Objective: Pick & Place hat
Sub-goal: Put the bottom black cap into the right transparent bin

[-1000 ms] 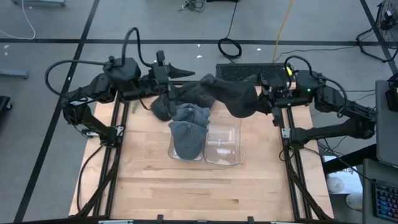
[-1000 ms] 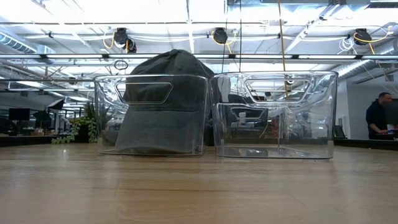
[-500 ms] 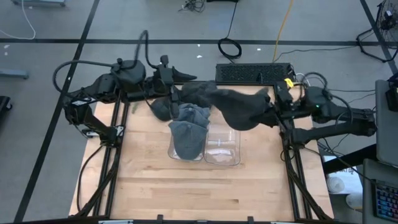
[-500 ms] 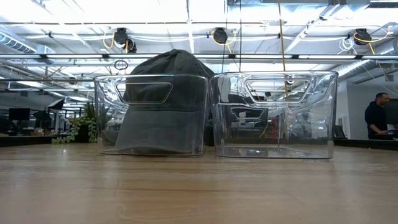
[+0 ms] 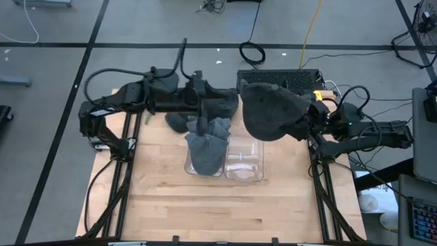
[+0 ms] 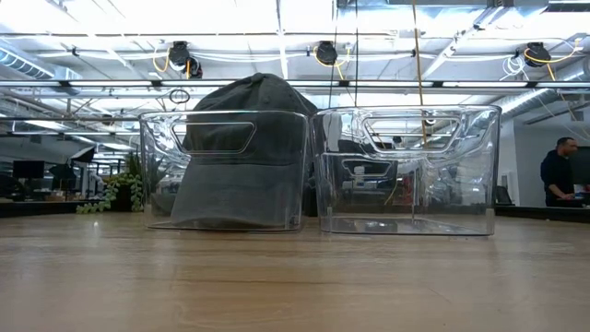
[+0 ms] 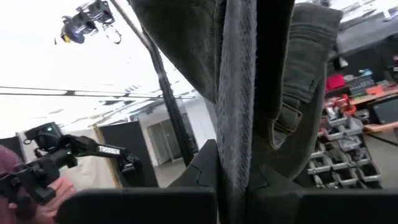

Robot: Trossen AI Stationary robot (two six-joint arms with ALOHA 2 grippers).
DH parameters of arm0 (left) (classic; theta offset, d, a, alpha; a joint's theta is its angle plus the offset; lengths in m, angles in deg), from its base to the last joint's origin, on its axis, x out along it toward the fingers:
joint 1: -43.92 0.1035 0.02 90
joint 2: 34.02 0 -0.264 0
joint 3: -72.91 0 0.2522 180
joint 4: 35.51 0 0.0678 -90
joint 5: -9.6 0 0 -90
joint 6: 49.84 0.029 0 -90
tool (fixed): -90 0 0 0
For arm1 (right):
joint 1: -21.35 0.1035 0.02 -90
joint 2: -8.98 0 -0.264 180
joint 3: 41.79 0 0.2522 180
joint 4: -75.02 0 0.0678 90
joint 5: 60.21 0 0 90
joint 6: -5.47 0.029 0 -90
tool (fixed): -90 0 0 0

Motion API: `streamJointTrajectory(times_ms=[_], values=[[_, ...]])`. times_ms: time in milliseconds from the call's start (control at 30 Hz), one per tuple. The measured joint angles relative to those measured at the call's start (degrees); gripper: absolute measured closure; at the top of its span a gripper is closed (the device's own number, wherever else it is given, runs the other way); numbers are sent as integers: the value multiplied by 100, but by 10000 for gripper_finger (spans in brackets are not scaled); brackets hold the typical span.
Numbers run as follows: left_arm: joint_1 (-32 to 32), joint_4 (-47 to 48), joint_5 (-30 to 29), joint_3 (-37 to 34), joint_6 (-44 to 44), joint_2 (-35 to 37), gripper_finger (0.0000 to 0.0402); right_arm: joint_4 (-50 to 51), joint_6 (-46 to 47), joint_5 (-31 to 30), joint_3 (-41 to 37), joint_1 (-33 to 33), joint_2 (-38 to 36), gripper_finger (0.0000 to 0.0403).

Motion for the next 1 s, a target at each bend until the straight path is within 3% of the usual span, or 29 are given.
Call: streamJointTrajectory(times_ms=[200, 1000], values=[[154, -271, 717, -2, -393, -245, 163, -247, -9, 198, 0, 2, 135, 403], [176, -1140, 1804, -1, -908, -864, 164, -275, 45, 512, 0, 2, 244, 403]])
